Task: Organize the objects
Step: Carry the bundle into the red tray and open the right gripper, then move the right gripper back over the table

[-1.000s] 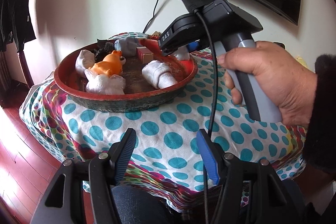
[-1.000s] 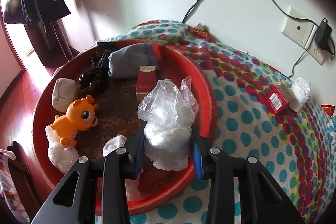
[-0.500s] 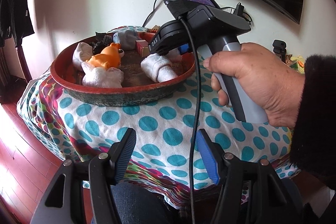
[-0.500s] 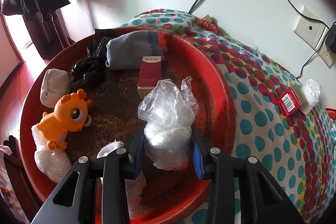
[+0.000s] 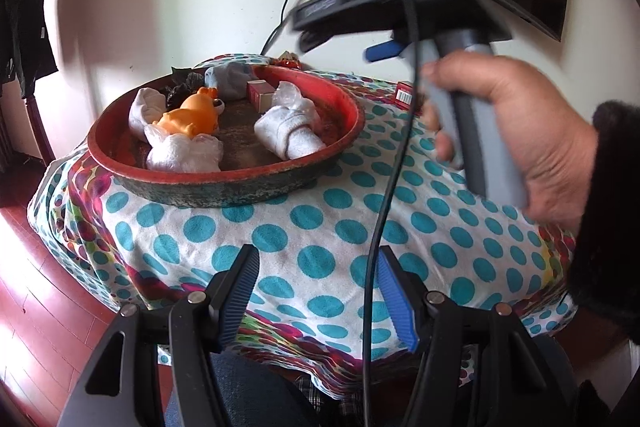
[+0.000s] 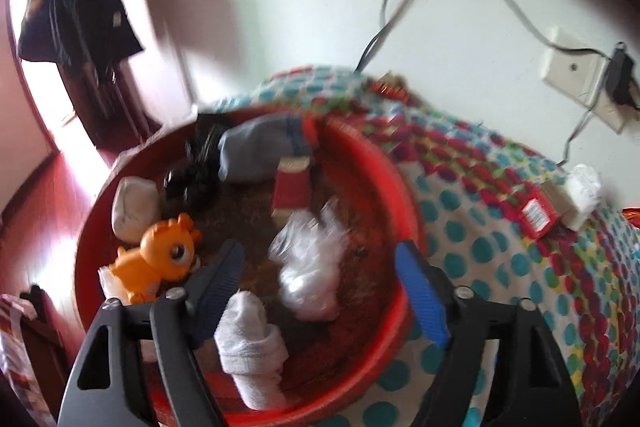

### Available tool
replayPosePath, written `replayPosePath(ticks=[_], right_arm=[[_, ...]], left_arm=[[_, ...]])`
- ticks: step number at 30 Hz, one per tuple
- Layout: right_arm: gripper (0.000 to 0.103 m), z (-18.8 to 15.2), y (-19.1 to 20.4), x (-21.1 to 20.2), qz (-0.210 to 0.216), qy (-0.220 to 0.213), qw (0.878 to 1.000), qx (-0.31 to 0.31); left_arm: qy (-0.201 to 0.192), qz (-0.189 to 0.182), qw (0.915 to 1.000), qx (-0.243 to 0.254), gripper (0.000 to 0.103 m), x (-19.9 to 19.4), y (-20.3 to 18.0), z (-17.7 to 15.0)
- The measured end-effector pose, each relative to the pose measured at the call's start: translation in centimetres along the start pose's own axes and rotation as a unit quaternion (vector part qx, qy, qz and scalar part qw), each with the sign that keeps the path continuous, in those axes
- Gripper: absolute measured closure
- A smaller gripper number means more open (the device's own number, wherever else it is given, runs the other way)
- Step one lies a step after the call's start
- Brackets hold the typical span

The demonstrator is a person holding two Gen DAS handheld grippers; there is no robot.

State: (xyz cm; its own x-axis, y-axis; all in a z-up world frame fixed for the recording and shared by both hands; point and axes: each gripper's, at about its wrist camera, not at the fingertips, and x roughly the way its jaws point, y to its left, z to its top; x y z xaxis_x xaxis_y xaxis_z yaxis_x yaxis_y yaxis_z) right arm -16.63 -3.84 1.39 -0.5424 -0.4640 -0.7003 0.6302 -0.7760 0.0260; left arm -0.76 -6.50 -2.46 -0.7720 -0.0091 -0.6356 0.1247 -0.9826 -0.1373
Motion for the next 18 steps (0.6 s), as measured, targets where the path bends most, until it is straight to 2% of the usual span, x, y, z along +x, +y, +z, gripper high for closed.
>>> replayPosePath(ticks=[2, 4, 6, 8, 11, 12, 14, 15, 16, 18], right_arm=[[0.024, 0.3, -2.6, -2.2, -0.007, -0.030, 0.999, 0.030], [0.006, -0.1, -5.5, -3.4, -0.039, -0.043, 0.997, 0.047], [0.005, -1.3, -10.1, -4.1, -0.095, -0.043, 0.992, 0.073], [0.005, -3.3, -15.5, -4.4, -0.136, -0.025, 0.982, 0.126], [0.005, -7.0, -23.2, -5.1, -0.192, -0.002, 0.963, 0.191], [0.005, -8.3, -25.2, -5.6, -0.216, 0.003, 0.956, 0.199], [0.005, -10.4, -28.4, -6.2, -0.248, 0.016, 0.947, 0.204], [0.005, -11.1, -29.5, -6.4, -0.254, 0.019, 0.944, 0.208], [0.005, -11.8, -30.7, -6.5, -0.249, 0.024, 0.943, 0.219], [0.006, -13.0, -33.0, -6.4, -0.202, 0.036, 0.940, 0.271]], left_arm=[[-0.005, -0.001, 1.0000, 0.003, 0.042, -0.2, -0.1, 0.0], [-0.013, -0.007, 0.9998, 0.011, 0.042, -0.4, -0.4, 0.1], [-0.026, -0.014, 0.9993, 0.023, 0.042, -0.9, -0.9, 0.1], [-0.042, -0.025, 0.9983, 0.031, 0.041, -1.5, -1.2, 0.2], [-0.060, -0.067, 0.9948, 0.047, 0.034, -2.1, -2.2, 0.3], [-0.048, -0.102, 0.9913, 0.067, 0.034, -2.2, -3.0, 0.1], [-0.021, -0.199, 0.9760, 0.085, 0.033, -2.4, -4.3, -0.1], [-0.004, -0.253, 0.9630, 0.094, 0.034, -2.4, -5.2, -0.4], [0.013, -0.298, 0.9487, 0.106, 0.034, -2.4, -6.4, -0.8], [0.029, -0.348, 0.9287, 0.124, 0.034, -2.8, -8.3, -1.2]])
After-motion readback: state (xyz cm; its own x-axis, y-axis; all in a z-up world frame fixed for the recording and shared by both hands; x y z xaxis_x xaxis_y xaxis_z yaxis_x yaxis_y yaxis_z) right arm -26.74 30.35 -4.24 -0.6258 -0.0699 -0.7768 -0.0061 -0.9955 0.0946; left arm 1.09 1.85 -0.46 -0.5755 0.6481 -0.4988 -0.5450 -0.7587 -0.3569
